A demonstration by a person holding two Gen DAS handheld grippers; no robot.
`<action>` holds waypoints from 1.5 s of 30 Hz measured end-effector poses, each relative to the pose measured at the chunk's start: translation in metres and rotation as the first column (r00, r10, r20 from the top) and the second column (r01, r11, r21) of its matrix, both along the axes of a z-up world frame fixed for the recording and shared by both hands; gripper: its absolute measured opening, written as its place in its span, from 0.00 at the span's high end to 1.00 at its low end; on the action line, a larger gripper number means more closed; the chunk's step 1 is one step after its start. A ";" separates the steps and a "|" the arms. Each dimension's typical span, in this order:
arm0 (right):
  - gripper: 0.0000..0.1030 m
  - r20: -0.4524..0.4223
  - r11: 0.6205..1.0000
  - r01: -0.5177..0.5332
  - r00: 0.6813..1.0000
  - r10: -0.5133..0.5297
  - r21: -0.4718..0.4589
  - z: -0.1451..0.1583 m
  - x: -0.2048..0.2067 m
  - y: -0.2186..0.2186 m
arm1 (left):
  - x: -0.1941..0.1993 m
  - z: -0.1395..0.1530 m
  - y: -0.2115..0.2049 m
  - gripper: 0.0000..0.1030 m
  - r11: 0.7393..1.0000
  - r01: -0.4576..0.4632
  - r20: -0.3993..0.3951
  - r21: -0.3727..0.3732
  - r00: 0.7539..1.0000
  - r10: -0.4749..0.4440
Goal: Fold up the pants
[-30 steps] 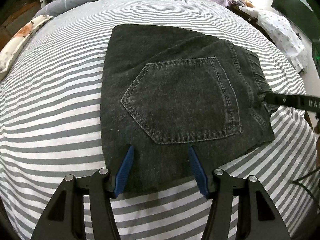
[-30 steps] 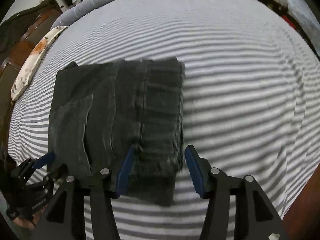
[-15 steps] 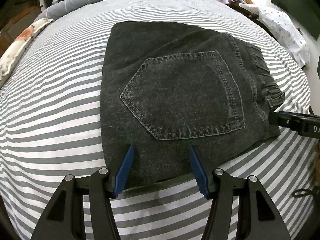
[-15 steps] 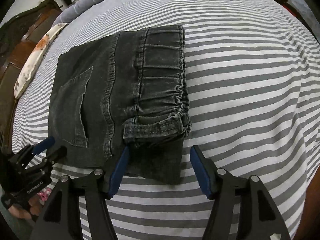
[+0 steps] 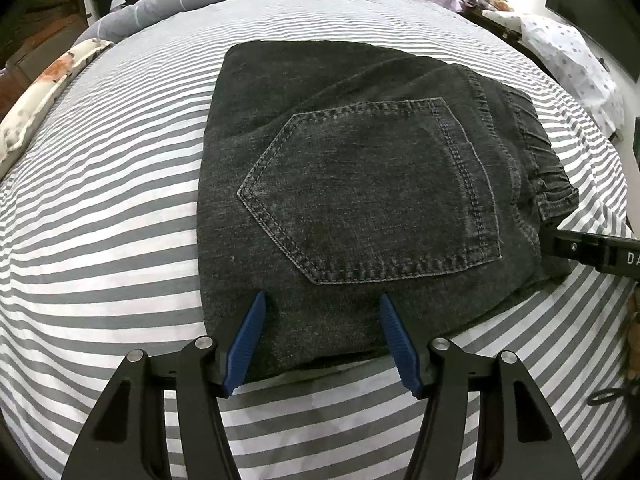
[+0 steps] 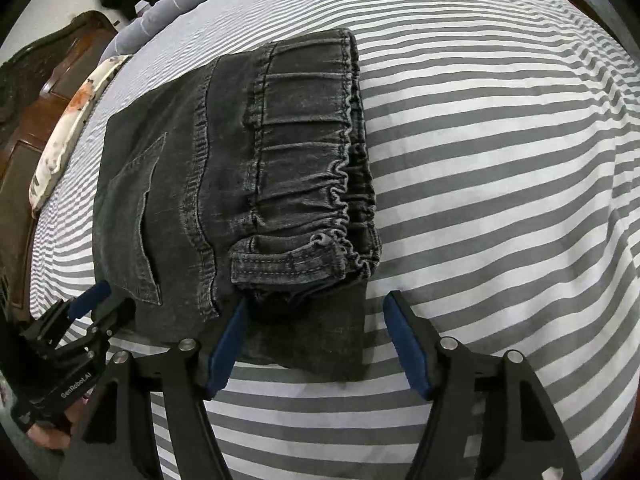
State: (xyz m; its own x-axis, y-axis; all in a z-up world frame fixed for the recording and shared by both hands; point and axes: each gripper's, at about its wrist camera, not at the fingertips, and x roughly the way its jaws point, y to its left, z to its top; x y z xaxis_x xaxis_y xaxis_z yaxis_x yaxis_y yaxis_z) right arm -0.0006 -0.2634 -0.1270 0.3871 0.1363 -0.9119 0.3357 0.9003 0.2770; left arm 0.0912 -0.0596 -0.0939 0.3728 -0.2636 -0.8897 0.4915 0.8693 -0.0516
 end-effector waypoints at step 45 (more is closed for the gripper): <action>0.29 0.181 0.902 -0.147 0.980 0.078 0.406 -0.001 0.079 -0.093 | 0.115 0.002 0.076 0.39 0.929 -0.168 -0.251 -0.330 0.964 0.085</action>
